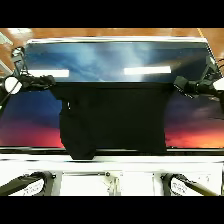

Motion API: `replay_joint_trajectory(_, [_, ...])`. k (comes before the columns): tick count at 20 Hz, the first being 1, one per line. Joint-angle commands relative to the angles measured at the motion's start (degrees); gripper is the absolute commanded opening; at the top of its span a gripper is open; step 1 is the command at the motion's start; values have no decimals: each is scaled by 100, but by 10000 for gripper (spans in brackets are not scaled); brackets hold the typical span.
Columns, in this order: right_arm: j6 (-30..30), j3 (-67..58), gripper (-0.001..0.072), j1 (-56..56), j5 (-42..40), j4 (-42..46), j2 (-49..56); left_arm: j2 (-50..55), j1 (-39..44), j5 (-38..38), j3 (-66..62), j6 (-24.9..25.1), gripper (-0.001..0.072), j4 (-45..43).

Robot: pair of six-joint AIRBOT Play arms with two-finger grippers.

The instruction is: Fold the shirts.

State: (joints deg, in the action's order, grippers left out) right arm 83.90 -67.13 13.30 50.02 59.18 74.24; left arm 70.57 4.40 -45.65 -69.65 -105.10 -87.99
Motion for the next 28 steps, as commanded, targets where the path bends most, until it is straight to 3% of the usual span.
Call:
replay_joint_trajectory(1, [-138,70,64,4,-1121,-667,660,702,-157,1143,-162,-11,36,1283])
replay_joint_trajectory(3, [-92,72,64,4,-1034,-778,831,831,-101,1346,-162,0,37,1307])
replay_joint_trajectory(4, [-92,72,102,4,-841,-811,896,920,-68,1228,-162,2,40,1305])
replay_joint_trajectory(5, [-90,70,311,7,-675,-804,933,1010,-39,955,-162,2,166,1303])
replay_joint_trajectory(6, [-66,70,696,9,-544,-811,933,1078,-42,645,-162,-20,508,1307])
replay_joint_trajectory(7, [7,61,690,31,-442,-828,896,1110,-98,234,-164,-74,708,1303])
replay_joint_trajectory(9, [-166,-116,690,247,70,-765,669,1040,-431,-785,-205,26,708,1217])
replay_joint_trajectory(10, [-367,-243,690,417,459,-540,501,931,-719,-1342,-208,374,607,1196])
replay_joint_trajectory(11, [-474,-376,690,612,951,-87,313,789,-1049,-1941,-203,885,453,1196])
replay_joint_trajectory(14, [-509,-378,690,1287,2750,1711,-282,376,-2151,-3633,186,1923,460,1268])
replay_joint_trajectory(15, [-518,-243,690,1545,3145,1882,-426,203,-2577,-3936,586,2105,614,1469])
replay_joint_trajectory(16, [-546,-52,690,1840,3423,1814,-562,39,-2970,-4026,1054,2234,716,1770])
replay_joint_trajectory(21, [-673,1086,689,2446,3521,822,-1014,-214,-4271,-3563,3344,3508,715,3552])
replay_joint_trajectory(28, [-660,1541,689,2437,3554,35,-1025,-92,-3633,-2208,4273,3871,708,3976])
